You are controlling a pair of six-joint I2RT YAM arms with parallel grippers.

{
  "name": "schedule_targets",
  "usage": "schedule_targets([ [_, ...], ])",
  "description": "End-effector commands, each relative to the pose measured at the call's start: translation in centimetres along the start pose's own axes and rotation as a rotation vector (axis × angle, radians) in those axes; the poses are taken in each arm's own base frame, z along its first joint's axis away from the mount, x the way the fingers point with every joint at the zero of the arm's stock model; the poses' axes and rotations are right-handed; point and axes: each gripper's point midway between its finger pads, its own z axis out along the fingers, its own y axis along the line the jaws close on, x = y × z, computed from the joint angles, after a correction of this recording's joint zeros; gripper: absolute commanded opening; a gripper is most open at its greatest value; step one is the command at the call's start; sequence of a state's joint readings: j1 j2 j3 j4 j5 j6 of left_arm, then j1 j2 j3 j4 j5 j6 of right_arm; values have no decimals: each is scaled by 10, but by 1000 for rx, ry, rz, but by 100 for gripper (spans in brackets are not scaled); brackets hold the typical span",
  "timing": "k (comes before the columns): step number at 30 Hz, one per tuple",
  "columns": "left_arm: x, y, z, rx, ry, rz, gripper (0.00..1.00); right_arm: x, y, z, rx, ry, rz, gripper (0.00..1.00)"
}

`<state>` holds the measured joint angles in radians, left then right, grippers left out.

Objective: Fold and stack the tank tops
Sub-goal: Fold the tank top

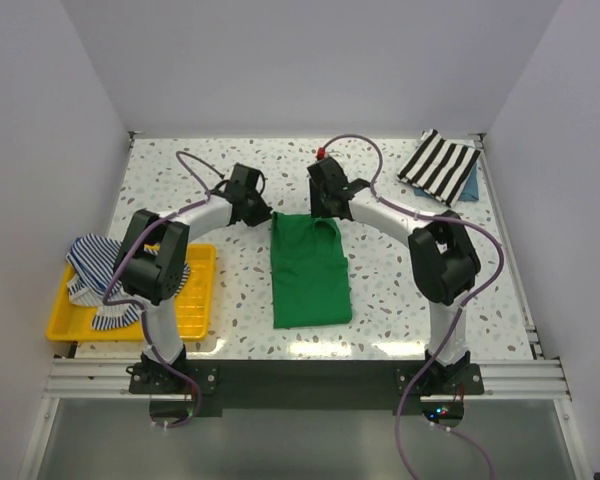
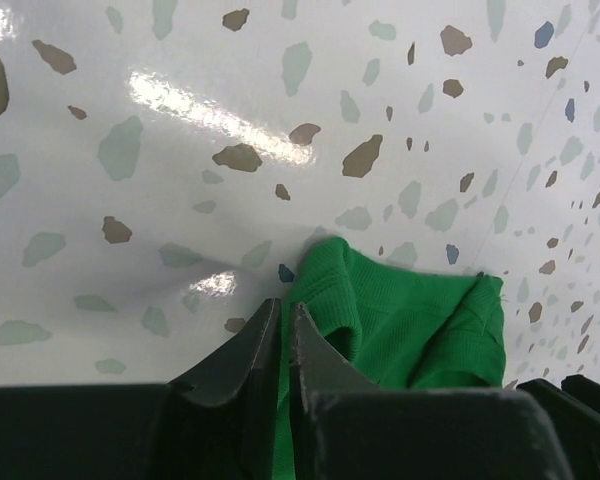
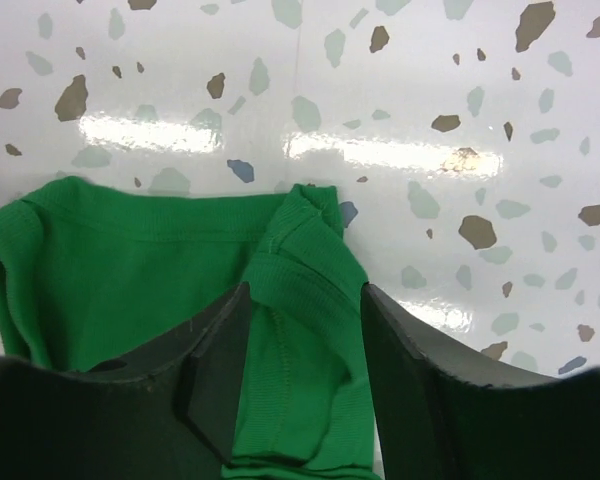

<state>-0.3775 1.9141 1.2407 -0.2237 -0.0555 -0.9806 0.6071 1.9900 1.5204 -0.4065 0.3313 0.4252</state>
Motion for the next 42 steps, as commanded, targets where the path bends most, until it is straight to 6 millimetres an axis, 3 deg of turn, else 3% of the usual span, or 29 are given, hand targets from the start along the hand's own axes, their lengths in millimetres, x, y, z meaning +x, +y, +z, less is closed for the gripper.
schedule_targets([
  [1, -13, -32, -1, 86, -33, 15, 12, -19, -7, -5, 24, -29, -60, 53],
  [17, 1, -39, 8, 88, -14, 37, 12, -2, 3, 29, -28, 67, -33, 51],
  [25, 5, -31, 20, 50, -10, 45, 12, 0, -4, 39, -22, 96, 28, 29],
  [32, 0, -24, 18, 14, -44, 34, 12, -13, -26, 32, 118, 75, 85, 0],
  [36, -3, -20, 16, -9, -59, 27, 13, -15, -43, 30, 229, 75, 104, 0],
  [42, -5, -20, 19, -15, -70, 21, 13, -7, -48, 47, 303, 87, 122, 0],
])
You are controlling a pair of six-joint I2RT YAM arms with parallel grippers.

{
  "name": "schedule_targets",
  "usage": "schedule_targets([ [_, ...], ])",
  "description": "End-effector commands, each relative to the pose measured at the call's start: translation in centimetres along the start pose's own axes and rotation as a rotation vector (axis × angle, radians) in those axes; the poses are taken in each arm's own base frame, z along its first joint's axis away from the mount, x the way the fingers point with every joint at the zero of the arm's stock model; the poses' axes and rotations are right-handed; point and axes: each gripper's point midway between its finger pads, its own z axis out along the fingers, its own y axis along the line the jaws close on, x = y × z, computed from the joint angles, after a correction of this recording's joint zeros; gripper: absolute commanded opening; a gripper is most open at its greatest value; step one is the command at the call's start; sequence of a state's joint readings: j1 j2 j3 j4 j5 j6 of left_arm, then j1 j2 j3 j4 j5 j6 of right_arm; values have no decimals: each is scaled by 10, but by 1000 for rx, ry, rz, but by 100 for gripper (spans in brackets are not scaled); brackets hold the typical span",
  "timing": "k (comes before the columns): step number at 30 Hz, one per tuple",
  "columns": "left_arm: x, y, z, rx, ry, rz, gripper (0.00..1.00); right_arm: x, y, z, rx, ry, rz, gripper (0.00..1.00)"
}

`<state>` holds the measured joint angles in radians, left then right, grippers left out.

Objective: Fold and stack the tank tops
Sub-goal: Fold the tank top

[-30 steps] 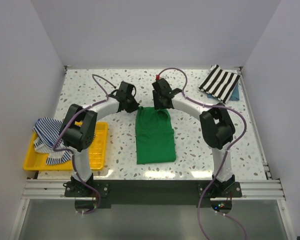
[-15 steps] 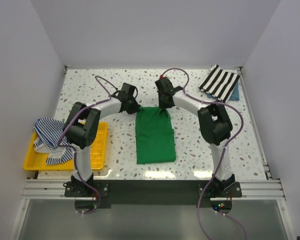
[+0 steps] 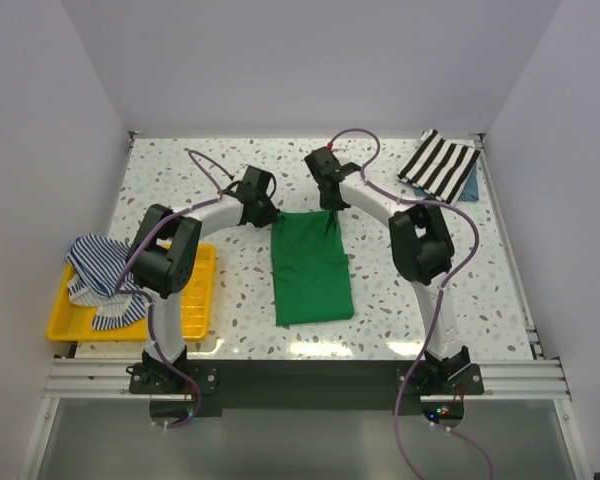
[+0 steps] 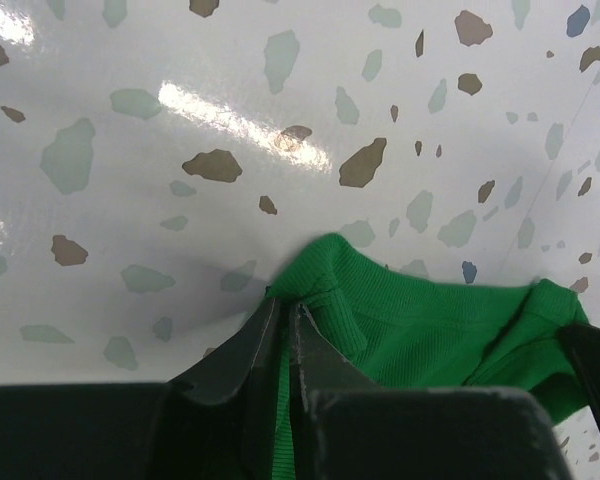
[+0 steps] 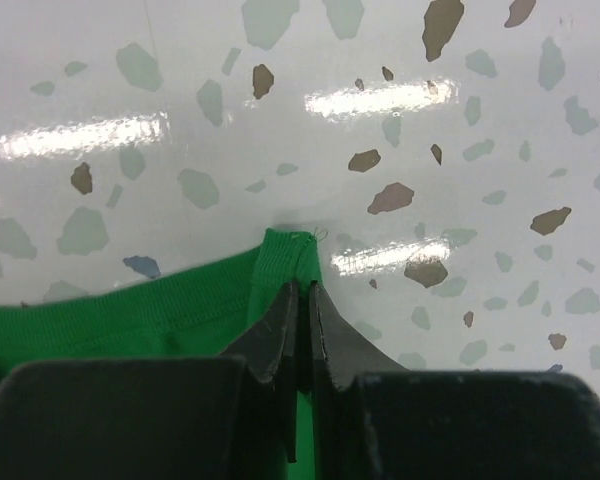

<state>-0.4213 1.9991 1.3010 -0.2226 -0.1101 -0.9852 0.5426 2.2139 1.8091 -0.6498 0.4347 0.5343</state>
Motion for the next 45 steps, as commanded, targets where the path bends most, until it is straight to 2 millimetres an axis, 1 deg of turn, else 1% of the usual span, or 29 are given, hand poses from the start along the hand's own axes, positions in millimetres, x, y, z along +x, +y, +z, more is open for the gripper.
schedule_targets([
  [1, -18, -13, -3, 19, -62, -13, 13, -2, -11, 10, 99, -9, 42, 0],
  [2, -17, -13, -1, 15, -63, -15, 13, -1, -8, 16, 103, -6, 58, 0],
  [8, -21, -12, 1, 3, -75, -15, 13, 1, -2, 23, 116, -31, 94, 0],
  [10, -23, -12, 1, 0, -83, -14, 13, 2, 0, 25, 117, -32, 109, 8],
  [11, -23, -11, 2, -6, -87, -17, 13, 3, 1, 25, 114, -33, 122, 16],
  [12, -24, -11, 2, -9, -90, -17, 13, -1, 3, 24, 103, -45, 134, 22],
  [13, -25, -10, 2, -12, -93, -19, 13, 2, 3, 25, 100, -45, 138, 27],
  [14, -27, -9, 2, -15, -99, -21, 13, 1, 4, 23, 88, -50, 150, 35],
  [15, -27, -8, 2, -18, -100, -20, 13, -6, 6, 17, 71, -71, 167, 39],
  [16, -29, -8, 2, -18, -104, -21, 13, -3, 4, 16, 65, -67, 169, 43],
  [17, -31, -7, 2, -22, -109, -23, 13, -4, 7, 12, 43, -72, 176, 49],
  [18, -32, -7, 2, -21, -111, -23, 13, -10, 10, 10, 19, -92, 194, 50],
  [19, -34, -8, 2, -21, -115, -24, 13, -11, 10, 4, 5, -97, 200, 50],
  [21, -35, -8, 2, -20, -114, -25, 13, -16, 12, -1, -20, -104, 217, 50],
  [24, -37, -9, 1, -20, -118, -23, 13, -17, 12, -10, -33, -106, 238, 49],
  [25, -37, -10, 0, -17, -120, -24, 13, -17, 9, -15, -38, -111, 247, 48],
  [27, -37, -9, 0, -19, -119, -22, 13, -19, 5, -18, -35, -128, 268, 47],
  [28, -37, -10, 0, -17, -118, -22, 13, -15, 2, -19, -31, -128, 268, 47],
  [30, -37, -10, 0, -15, -116, -21, 13, -22, 2, -27, -50, -155, 288, 47],
  [31, -36, -9, 0, -17, -114, -20, 13, -18, -1, -26, -46, -154, 290, 46],
  [32, -36, -9, 0, -16, -113, -19, 13, -23, 1, -29, -62, -170, 302, 45],
  [38, -34, -8, 1, -21, -109, -18, 13, -26, 10, -32, -111, -178, 325, 45],
  [41, -34, -7, 2, -22, -107, -14, 13, -27, 16, -29, -135, -172, 331, 45],
  [45, -32, -7, 3, -22, -104, -8, 13, -22, 26, -21, -156, -147, 330, 43],
])
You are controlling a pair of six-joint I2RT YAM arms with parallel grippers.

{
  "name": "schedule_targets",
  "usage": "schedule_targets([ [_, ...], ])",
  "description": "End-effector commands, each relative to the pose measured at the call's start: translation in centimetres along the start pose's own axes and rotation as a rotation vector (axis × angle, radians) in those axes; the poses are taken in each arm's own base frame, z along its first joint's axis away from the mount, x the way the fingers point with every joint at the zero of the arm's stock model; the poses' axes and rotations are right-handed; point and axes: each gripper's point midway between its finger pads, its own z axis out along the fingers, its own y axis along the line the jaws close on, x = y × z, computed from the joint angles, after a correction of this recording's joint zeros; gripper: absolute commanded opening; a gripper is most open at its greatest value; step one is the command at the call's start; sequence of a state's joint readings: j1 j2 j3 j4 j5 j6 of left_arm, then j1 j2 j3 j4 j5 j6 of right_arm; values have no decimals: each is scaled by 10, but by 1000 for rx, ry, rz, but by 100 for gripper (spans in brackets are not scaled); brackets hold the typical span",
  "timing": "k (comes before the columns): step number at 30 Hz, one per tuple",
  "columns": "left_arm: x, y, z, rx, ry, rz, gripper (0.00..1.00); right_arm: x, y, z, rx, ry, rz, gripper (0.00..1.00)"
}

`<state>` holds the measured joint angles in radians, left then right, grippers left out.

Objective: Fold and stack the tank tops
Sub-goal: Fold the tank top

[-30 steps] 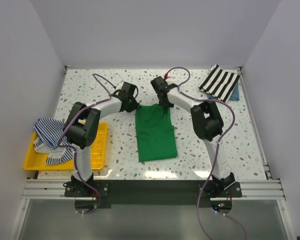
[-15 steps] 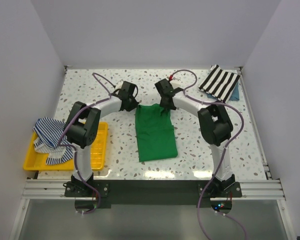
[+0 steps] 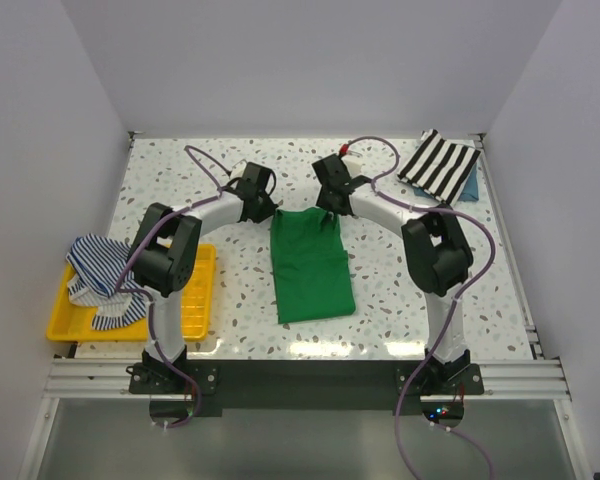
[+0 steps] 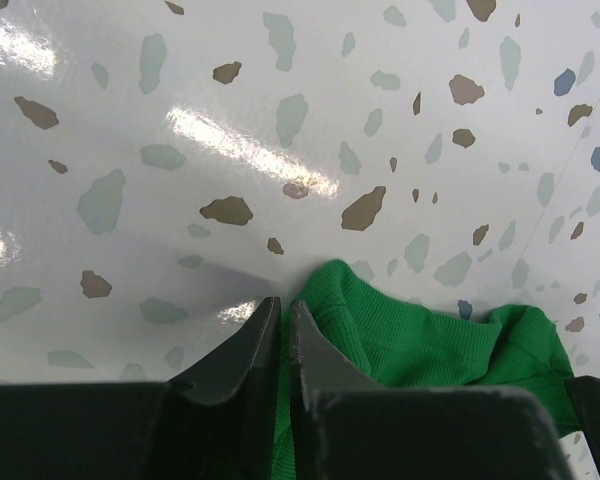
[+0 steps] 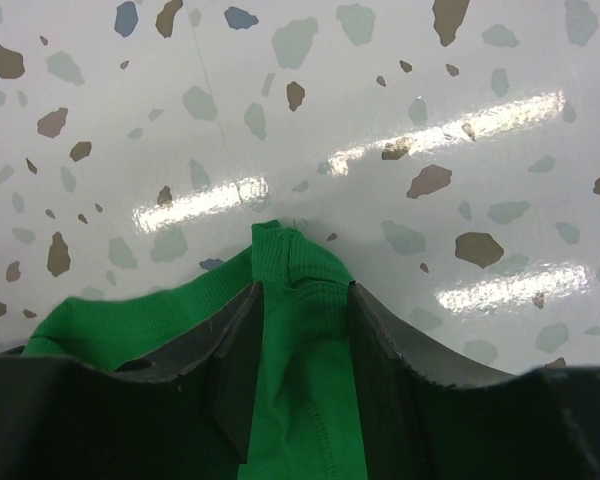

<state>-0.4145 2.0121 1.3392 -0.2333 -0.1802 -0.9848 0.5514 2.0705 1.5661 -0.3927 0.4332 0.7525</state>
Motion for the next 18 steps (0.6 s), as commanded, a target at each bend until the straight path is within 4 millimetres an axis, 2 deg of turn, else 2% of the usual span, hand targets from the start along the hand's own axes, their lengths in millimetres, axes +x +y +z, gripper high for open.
schedule_targets([
  [1, -14, -7, 1, 11, -37, -2, 13, -11, 21, -2, -68, -17, 56, 43],
  [5, -13, -7, 1, 11, -33, -1, 13, -7, 33, 1, -114, 3, 90, 35],
  [12, -12, -7, 2, 12, -30, 0, 13, 5, 45, 12, -148, 44, 117, 34],
  [15, -14, -8, 2, 12, -34, 0, 13, 18, 42, 21, -140, 68, 131, 24],
  [18, -13, -7, 2, 9, -34, 2, 13, 27, 41, 27, -138, 82, 154, 18],
])
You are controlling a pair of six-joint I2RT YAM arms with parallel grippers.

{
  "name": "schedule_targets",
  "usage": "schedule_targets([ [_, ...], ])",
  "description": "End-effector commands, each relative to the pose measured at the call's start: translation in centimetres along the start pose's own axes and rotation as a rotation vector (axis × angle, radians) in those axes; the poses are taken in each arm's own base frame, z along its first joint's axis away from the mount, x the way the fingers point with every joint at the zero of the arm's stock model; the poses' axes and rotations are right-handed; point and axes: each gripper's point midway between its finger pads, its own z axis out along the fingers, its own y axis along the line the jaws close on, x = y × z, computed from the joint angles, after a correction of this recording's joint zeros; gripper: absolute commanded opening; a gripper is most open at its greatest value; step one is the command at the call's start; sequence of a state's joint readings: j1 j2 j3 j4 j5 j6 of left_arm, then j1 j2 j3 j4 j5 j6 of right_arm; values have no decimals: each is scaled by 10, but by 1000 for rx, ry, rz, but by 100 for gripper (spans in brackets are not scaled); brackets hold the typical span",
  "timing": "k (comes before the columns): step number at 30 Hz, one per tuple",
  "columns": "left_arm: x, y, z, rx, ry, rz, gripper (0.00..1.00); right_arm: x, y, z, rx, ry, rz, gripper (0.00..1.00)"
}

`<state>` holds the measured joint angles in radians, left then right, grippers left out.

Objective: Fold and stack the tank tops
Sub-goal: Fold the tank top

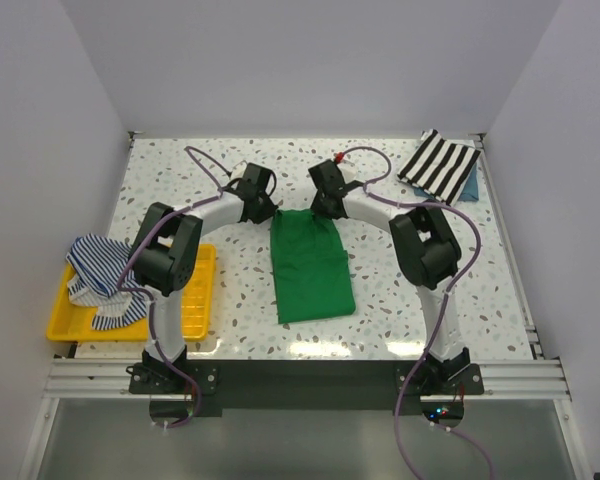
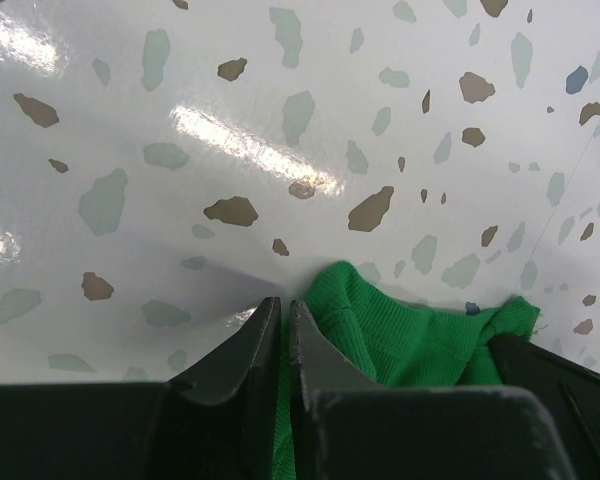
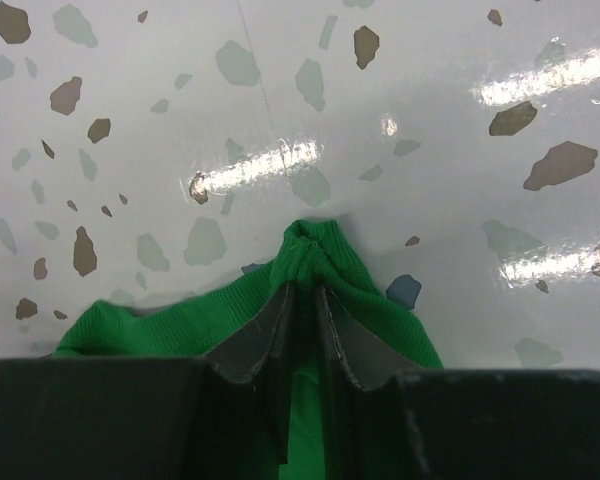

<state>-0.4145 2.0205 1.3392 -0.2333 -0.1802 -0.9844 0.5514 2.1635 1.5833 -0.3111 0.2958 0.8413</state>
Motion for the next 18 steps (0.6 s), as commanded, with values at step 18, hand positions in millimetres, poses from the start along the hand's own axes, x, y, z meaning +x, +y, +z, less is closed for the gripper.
schedule_targets([
  [18, -59, -49, 8, 145, -81, 46, 34, -41, -25, 28, 117, -130, 119, 16],
])
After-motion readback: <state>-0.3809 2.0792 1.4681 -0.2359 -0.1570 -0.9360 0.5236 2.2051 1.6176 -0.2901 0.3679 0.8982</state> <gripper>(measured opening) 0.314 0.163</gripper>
